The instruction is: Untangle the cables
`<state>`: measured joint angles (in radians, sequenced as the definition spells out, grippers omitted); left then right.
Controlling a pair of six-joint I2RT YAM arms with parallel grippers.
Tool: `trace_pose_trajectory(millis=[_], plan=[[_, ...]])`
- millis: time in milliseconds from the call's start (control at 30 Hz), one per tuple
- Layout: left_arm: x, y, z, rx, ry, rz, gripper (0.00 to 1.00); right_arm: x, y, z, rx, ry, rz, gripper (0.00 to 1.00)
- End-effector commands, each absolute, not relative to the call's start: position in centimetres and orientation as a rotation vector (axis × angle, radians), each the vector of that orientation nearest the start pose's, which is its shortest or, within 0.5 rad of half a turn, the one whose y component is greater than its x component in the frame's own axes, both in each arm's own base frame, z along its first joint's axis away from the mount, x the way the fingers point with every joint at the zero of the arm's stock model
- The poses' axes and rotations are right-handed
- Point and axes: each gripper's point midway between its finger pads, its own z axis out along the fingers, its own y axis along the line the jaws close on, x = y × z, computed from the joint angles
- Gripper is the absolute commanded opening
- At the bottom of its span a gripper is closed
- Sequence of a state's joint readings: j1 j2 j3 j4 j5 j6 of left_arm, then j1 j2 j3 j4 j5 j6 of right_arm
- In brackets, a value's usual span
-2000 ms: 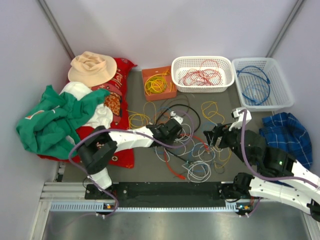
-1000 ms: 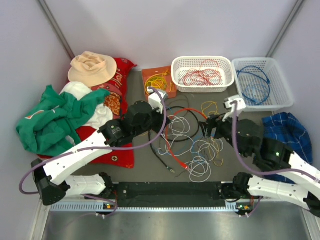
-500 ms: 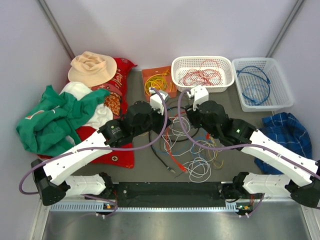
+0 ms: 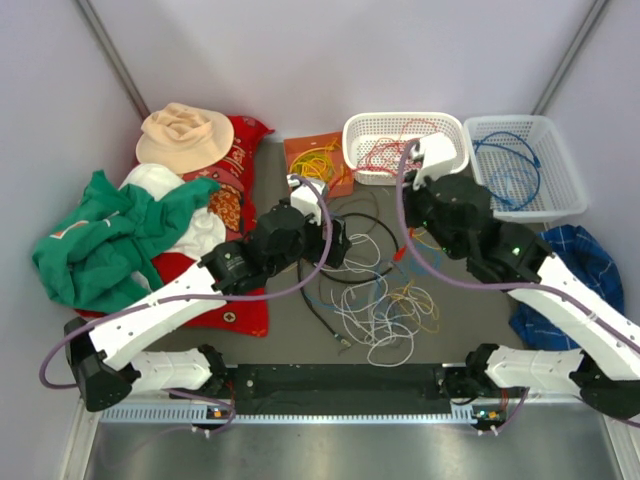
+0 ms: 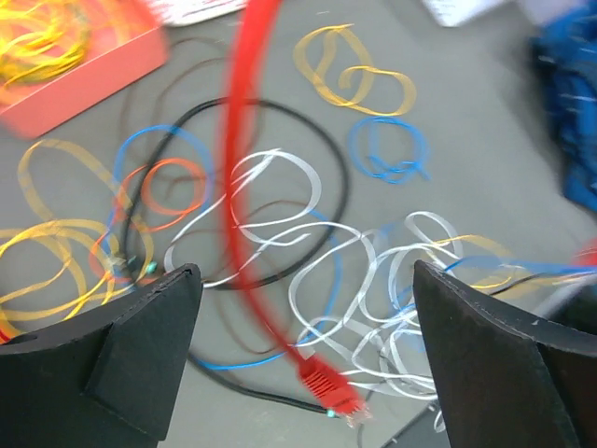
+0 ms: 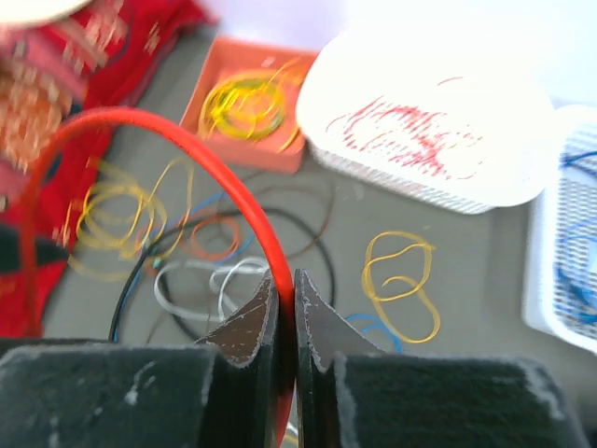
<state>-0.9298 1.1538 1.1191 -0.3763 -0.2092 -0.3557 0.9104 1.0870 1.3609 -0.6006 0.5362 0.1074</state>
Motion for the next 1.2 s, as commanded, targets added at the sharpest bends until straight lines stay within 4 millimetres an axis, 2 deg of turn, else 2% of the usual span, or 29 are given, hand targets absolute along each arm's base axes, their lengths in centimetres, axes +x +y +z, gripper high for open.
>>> trace_pose_trajectory(millis=[0, 100, 133, 200, 233, 267, 300, 333, 367, 433, 467, 500, 533, 567, 633, 733, 767, 833, 867, 933, 967, 1000, 1067, 1100, 1167], plan=[[25.3, -25.6, 26.3, 0.27, 2.003, -0.482, 0.99, 28.0, 16.2, 39.8, -0.227, 1.779, 0.091, 0.0], [25.6, -24.5, 25.4, 0.213, 2.032, -0.421, 0.99, 28.8, 14.8, 40.5, -0.174, 1.785, 0.049, 0.0], [25.6, -24.4, 25.0, 0.206, 2.036, -0.427, 0.99, 29.0, 14.7, 40.6, -0.167, 1.785, 0.042, 0.0], [25.4, -24.8, 25.6, 0.174, 1.987, -0.504, 0.99, 29.1, 14.8, 40.7, -0.158, 1.781, 0.047, 0.0], [25.0, -25.5, 26.0, 0.188, 1.957, -0.573, 0.99, 29.2, 14.9, 40.6, -0.158, 1.786, 0.056, 0.0], [24.4, -25.7, 27.4, 0.185, 1.896, -0.653, 0.99, 29.1, 15.4, 40.3, -0.166, 1.794, 0.076, 0.0], [24.4, -26.7, 28.3, 0.178, 1.802, -0.749, 0.99, 29.1, 15.6, 39.9, -0.15, 1.805, 0.094, 0.0], [23.7, -26.7, 29.6, 0.181, 1.732, -0.818, 0.99, 29.1, 15.7, 39.8, -0.145, 1.81, 0.101, 0.0], [23.0, -27.6, 30.8, 0.21, 1.656, -0.914, 0.99, 29.1, 15.8, 39.7, -0.136, 1.813, 0.113, 0.0], [21.9, -28.4, 32.2, 0.227, 1.505, -1.049, 0.99, 29.2, 15.9, 39.8, -0.098, 1.821, 0.14, 0.0], [20.7, -29.3, 32.4, 0.294, 1.459, -1.12, 0.99, 29.3, 15.9, 40.0, -0.073, 1.823, 0.159, 0.0], [20.1, -29.7, 31.4, 0.324, 1.448, -1.155, 0.99, 29.4, 15.7, 40.1, -0.054, 1.824, 0.166, 0.0], [19.3, -30.1, 33.3, 0.337, 1.339, -1.227, 0.99, 29.4, 15.7, 40.2, -0.05, 1.831, 0.176, 0.0], [18.1, -30.7, 32.5, 0.389, 1.321, -1.291, 0.99, 29.4, 15.7, 40.4, -0.035, 1.832, 0.193, 0.0], [17.1, -31.1, 34.0, 0.396, 1.204, -1.363, 0.99, 29.5, 15.7, 40.5, -0.026, 1.842, 0.211, 0.0], [16.2, -32.4, 33.0, 0.441, 1.182, -1.42, 0.99, 29.4, 15.9, 40.6, -0.024, 1.844, 0.236, 0.0], [15.6, -32.5, 33.6, 0.442, 1.134, -1.448, 0.99, 29.4, 16.1, 40.5, -0.02, 1.848, 0.246, 0.0], [15.6, -33.4, 33.0, 0.448, 1.13, -1.464, 0.99, 29.3, 16.4, 40.5, -0.023, 1.853, 0.269, 0.0], [15.4, -33.7, 33.7, 0.445, 1.102, -1.479, 0.99, 29.2, 16.4, 40.6, -0.018, 1.853, 0.282, 0.0], [15.6, -34.8, 33.2, 0.453, 1.113, -1.484, 0.99, 28.9, 17.0, 40.5, -0.031, 1.861, 0.318, 0.0], [15.4, -35.3, 33.8, 0.457, 1.094, -1.499, 0.99, 28.9, 17.2, 40.5, -0.025, 1.864, 0.333, 0.0], [15.8, -36.2, 32.8, 0.468, 1.126, -1.491, 0.99, 28.8, 17.4, 40.4, -0.027, 1.867, 0.344, 0.0], [16.1, -37.3, 32.7, 0.499, 1.13, -1.476, 0.99, 28.7, 17.9, 40.2, -0.037, 1.876, 0.372, 0.0], [16.6, -38.1, 31.3, 0.517, 1.167, -1.463, 0.99, 28.6, 18.0, 40.4, -0.037, 1.873, 0.385, 0.0], [17.4, -38.8, 30.5, 0.52, 1.186, -1.43, 0.99, 28.3, 18.4, 40.6, -0.045, 1.872, 0.42, 0.0]])
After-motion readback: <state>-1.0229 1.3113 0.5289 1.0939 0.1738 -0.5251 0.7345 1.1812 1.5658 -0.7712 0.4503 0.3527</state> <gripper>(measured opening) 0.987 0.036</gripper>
